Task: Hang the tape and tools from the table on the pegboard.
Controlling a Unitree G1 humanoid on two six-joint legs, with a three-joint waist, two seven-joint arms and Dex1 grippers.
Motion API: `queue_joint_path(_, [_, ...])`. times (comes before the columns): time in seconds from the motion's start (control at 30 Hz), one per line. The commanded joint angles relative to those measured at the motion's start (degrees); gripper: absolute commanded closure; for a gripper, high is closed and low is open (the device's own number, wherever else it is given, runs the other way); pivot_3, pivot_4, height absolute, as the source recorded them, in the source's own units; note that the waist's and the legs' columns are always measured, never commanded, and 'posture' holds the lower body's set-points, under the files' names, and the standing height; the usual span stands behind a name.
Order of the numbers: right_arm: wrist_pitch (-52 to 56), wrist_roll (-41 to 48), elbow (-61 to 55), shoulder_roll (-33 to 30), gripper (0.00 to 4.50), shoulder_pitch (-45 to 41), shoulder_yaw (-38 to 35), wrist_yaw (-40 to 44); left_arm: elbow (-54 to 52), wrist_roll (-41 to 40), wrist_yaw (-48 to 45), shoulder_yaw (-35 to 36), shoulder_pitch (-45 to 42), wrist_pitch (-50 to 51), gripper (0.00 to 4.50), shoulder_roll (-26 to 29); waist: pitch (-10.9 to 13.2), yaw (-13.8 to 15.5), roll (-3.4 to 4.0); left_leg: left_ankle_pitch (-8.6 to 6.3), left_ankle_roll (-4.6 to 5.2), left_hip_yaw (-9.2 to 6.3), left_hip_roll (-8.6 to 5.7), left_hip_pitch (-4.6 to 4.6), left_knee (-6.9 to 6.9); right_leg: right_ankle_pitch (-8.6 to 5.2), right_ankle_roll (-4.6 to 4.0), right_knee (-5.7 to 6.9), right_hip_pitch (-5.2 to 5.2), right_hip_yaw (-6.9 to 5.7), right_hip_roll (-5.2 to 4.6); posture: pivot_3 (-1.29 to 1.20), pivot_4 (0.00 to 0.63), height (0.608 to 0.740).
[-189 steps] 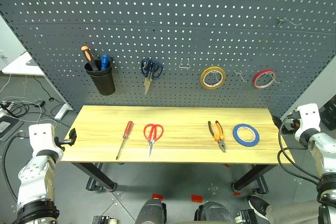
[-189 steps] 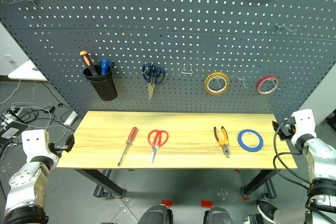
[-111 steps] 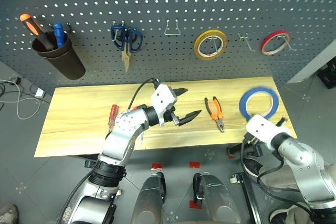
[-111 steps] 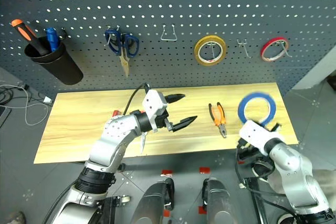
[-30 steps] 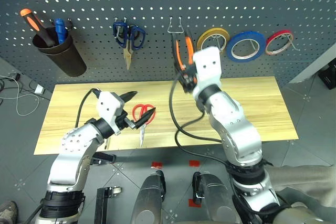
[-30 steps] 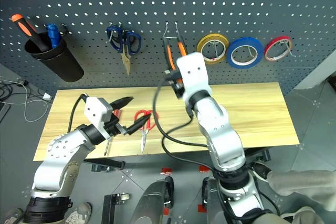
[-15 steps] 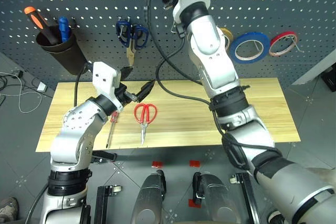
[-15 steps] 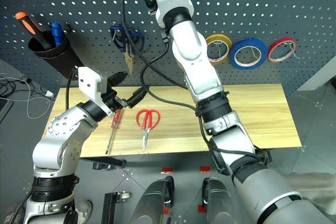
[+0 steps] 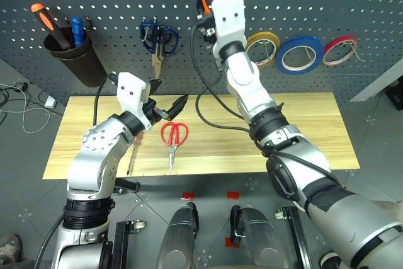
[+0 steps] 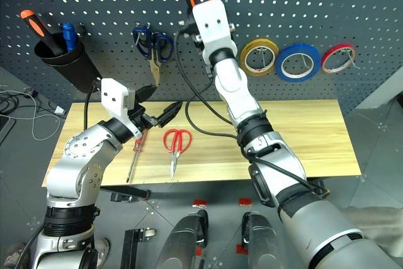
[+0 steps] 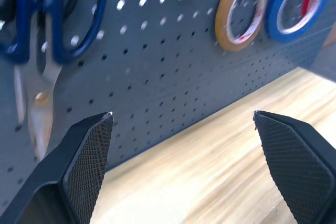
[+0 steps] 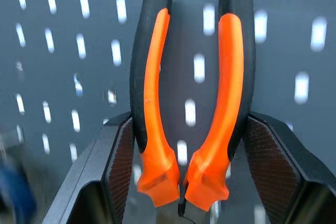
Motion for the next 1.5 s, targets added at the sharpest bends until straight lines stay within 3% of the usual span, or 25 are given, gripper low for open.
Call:
queue_joint_path(0.03, [0.49,-1.59,-3.09,0.03,1.70,0.54,0.67,-2.24,0.91,1.80,1.43,-0.39,0.90,-1.46,0.00,-1.01,0.05,-0.01,0.03,0.00,0.00,0.01,0.00,0.00,0.00,0.00,0.00,0.00,-0.01,0.01,0.00,0.07,0.372,0.740])
queue_joint_path(0.1, [2.19,-0.92,-4.09,0.45,1.71,1.46,0.27,-2.23,1.79,3.02,2.05,-0.94,1.23,-1.75,0.00,-1.48,0.07,-0.02,0.01,0.00,-0.01,0.02,0.01,-0.01,-0.02,-0.01,-0.02,-0.02,-0.02,-0.01,0.00,0.07,0.369,0.740])
queue_joint_path(0.27, [8.13,2.79,-9.95,1.56,0.06,4.72,-1.24,0.53,3.57,4.54,3.92,-0.84,2.08,-0.38,0.00,-2.24,0.07,-0.07,0.01,0.00,-0.01,0.01,0.01,0.00,-0.04,-0.03,-0.04,-0.05,0.00,-0.03,-0.01,0.05,0.367,0.740])
queue_joint_path(0.37, [16.16,4.38,-17.33,1.63,0.02,8.72,-0.60,4.45,3.84,5.73,4.95,-1.12,3.62,1.67,0.00,-1.70,0.07,-0.14,0.01,-0.01,0.00,0.02,0.01,-0.01,-0.10,-0.03,-0.04,-0.11,0.00,-0.02,-0.02,0.04,0.365,0.740])
queue_joint_path(0.6, [37.88,8.14,-50.34,-0.42,0.02,29.16,3.89,14.12,-1.50,6.73,10.41,-2.31,9.04,12.11,0.00,-3.24,0.08,-0.09,0.00,-0.03,0.02,0.03,-0.01,-0.04,-0.42,-0.04,-0.02,-0.46,0.00,-0.04,-0.05,0.03,0.362,0.740])
queue_joint_path(0.7, [49.37,13.18,-68.84,-4.77,0.02,44.30,8.20,21.15,-3.19,9.60,15.33,-4.40,11.34,18.86,0.00,-4.64,0.07,0.24,0.01,-0.07,0.07,0.00,0.00,-0.04,-0.44,-0.05,0.00,-0.51,0.00,-0.07,-0.05,0.03,0.362,0.740])
queue_joint_path(0.77, [54.14,15.27,-75.73,-7.17,0.02,49.92,9.90,23.60,-2.74,10.65,17.15,-5.54,12.03,21.72,0.00,-5.74,0.07,0.33,0.01,-0.11,0.13,-0.06,-0.02,0.01,-0.62,-0.10,0.07,-0.77,0.11,-0.10,-0.03,0.02,0.363,0.740])
queue_joint_path(1.03, [60.37,18.96,-79.78,-8.59,0.02,51.06,13.23,27.89,4.47,12.49,21.35,-8.43,10.26,28.95,0.00,-12.15,0.08,-0.26,-0.01,-0.11,0.12,-0.09,0.07,0.03,-0.73,-0.24,0.34,-0.77,0.04,-0.10,0.11,-0.01,0.356,0.740])
queue_joint_path(1.2, [61.22,19.26,-79.37,-10.50,0.02,49.57,13.40,30.12,9.33,13.13,24.97,-6.53,8.66,32.28,0.00,-16.63,0.08,-0.13,-0.01,-0.10,0.12,-0.14,0.00,0.03,-0.72,-0.23,0.35,-0.80,0.09,-0.10,0.10,-0.03,0.349,0.740])
queue_joint_path(1.3, [61.82,19.23,-79.44,-12.24,0.00,49.16,13.19,31.25,11.08,12.64,25.80,-4.65,7.72,33.77,0.63,-18.80,0.04,-0.13,0.00,-0.10,0.13,-0.13,-0.05,0.06,-0.70,-0.22,0.37,-0.79,0.14,-0.11,0.05,-0.04,0.347,0.740])
queue_joint_path(1.5, [69.94,24.10,-83.43,-21.68,0.00,49.09,14.54,40.45,14.16,12.60,25.20,-4.24,6.21,36.03,2.43,-19.68,-0.02,-0.12,0.12,-0.11,0.13,-0.16,-0.08,0.14,-0.69,-0.22,0.37,-0.80,0.27,-0.16,0.03,-0.06,0.346,0.740])
